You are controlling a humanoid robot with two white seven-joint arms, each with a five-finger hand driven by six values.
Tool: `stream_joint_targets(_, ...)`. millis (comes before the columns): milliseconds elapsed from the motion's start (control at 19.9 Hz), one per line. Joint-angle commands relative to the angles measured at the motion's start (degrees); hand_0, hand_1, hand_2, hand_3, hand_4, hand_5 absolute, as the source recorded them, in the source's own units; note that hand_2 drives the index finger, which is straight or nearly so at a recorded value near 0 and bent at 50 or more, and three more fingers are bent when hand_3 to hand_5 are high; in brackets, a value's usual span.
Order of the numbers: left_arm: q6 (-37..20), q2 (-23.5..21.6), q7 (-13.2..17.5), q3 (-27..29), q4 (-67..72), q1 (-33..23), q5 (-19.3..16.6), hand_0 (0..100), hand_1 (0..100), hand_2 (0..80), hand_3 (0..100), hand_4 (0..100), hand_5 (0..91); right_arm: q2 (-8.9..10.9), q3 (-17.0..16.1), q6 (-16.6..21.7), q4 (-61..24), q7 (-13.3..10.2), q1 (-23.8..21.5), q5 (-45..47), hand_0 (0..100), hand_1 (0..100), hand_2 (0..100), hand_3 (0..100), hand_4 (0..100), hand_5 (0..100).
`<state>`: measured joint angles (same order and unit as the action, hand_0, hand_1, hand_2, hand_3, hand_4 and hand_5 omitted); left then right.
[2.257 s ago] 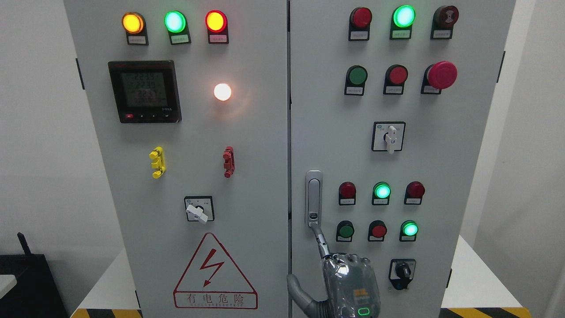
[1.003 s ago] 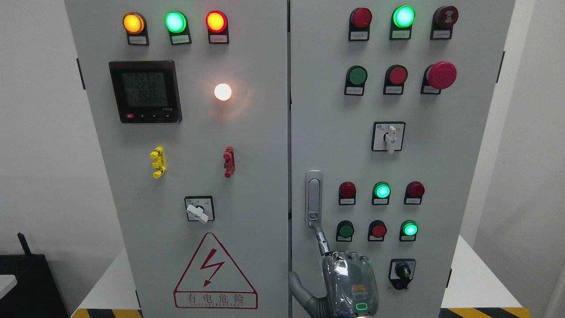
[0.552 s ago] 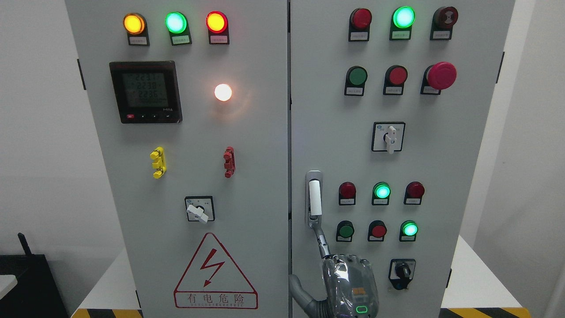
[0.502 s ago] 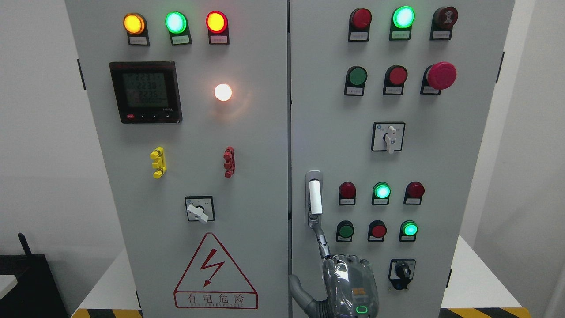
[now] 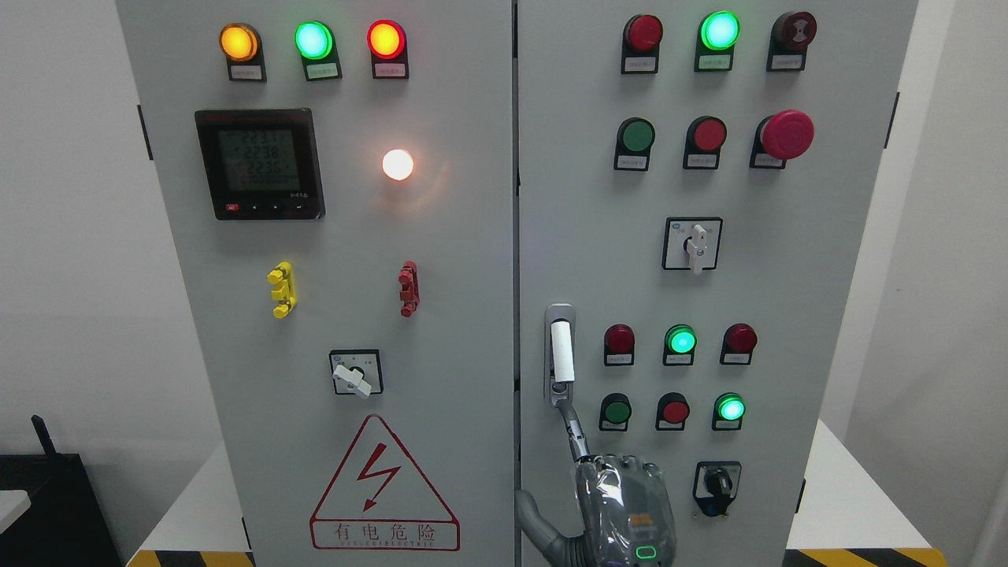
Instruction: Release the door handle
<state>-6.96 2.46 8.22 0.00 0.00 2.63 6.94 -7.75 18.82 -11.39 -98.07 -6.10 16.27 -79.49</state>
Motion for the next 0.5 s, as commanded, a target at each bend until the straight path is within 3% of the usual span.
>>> stream_joint_targets(0,0.0,0.0,0.0,0.6,1.0,0.0,0.0,12,39,0.0,0,0,0.0,0.11,0.0,0.2,-2.2,-0.5,-0.2,0.0,28,25,0,100,100,100)
stream_joint_targets(351,0.0,0.0,0.0,0.6,1.0,0.0,0.0,12,39,0.0,0,0,0.0,0.02,0.2,0.3,-3.5,-0.5,-0.6,0.1,28,25,0,100,100,100)
stream_joint_targets(451,0.0,0.0,0.0,0.6,1.0,0.0,0.0,12,39,0.0,0,0,0.0,0.11,0.1,0.5,-4.5,-1.5,-1.1,0.1,29,24,0,100,100,100)
